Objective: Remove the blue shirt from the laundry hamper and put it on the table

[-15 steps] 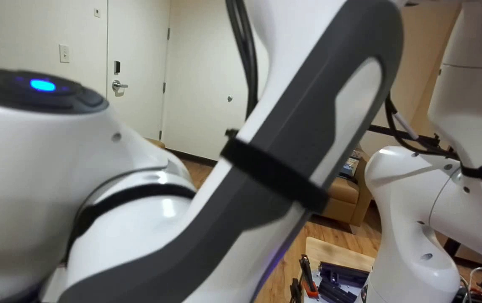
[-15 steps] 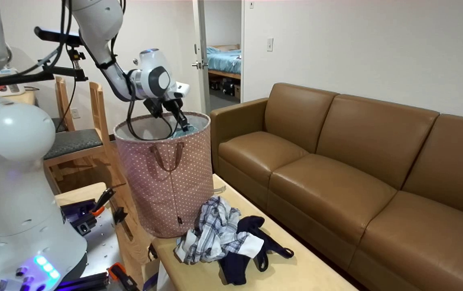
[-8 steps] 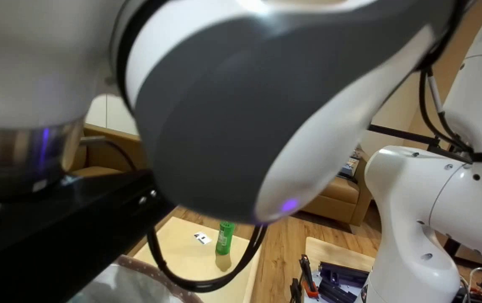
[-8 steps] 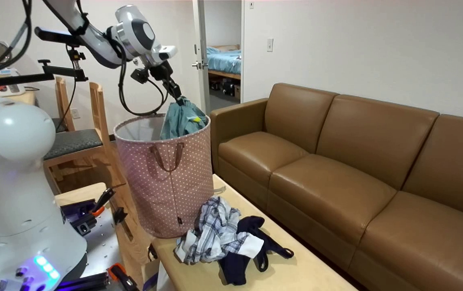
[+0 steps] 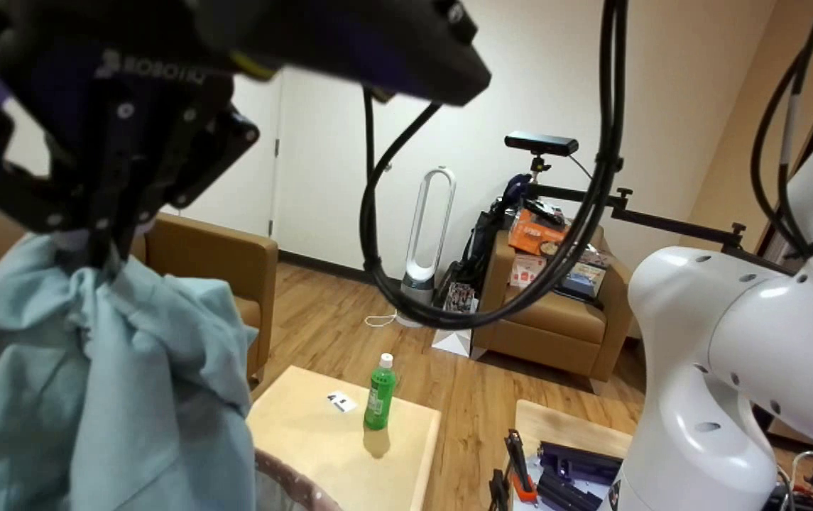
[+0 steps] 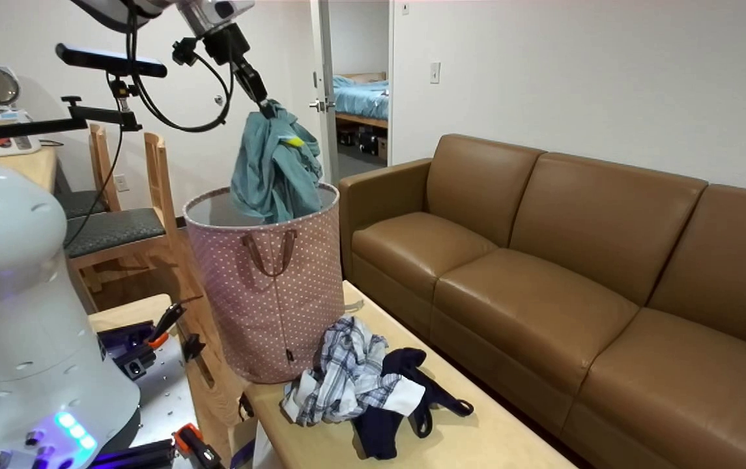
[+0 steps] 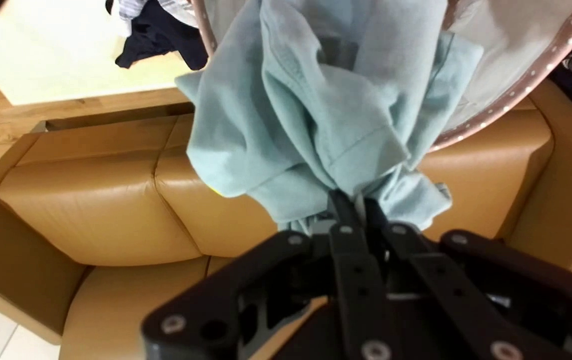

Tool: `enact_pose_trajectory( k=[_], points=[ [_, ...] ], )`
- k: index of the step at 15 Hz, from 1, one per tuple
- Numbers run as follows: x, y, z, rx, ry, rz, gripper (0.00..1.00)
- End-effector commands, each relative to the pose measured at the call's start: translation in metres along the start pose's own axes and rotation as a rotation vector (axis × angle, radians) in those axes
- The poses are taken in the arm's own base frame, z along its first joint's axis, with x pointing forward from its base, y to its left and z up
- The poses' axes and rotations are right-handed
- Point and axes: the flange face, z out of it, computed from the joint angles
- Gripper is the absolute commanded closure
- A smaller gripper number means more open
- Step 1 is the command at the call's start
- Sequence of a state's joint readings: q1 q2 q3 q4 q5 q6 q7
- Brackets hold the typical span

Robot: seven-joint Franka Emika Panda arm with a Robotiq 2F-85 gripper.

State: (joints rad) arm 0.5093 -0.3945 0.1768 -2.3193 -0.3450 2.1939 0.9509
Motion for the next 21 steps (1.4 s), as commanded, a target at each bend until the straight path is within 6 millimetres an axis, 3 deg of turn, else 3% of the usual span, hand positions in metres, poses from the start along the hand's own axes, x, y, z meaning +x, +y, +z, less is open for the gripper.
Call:
enact_pose_trajectory(
  k=[1, 4, 6, 11, 15, 18, 21],
  points=[
    [0.001, 0.004, -0.007, 0.003, 0.004, 0.001, 0.94],
    [0.003, 0.008, -0.011, -0.01, 0.006, 0.01, 0.98],
    [0.011, 0.026, -0.027, 0.002, 0.003, 0.047, 0.98],
    [0.021, 0.08, -0.103, 0.047, 0.016, 0.176, 0.98],
    [0.013, 0.129, -0.161, 0.023, 0.041, 0.31, 0.98],
    [0.002, 0.165, -0.191, -0.011, 0.1, 0.415, 0.98],
    [-0.006, 0.199, -0.208, -0.035, 0.184, 0.552, 0.98]
  ],
)
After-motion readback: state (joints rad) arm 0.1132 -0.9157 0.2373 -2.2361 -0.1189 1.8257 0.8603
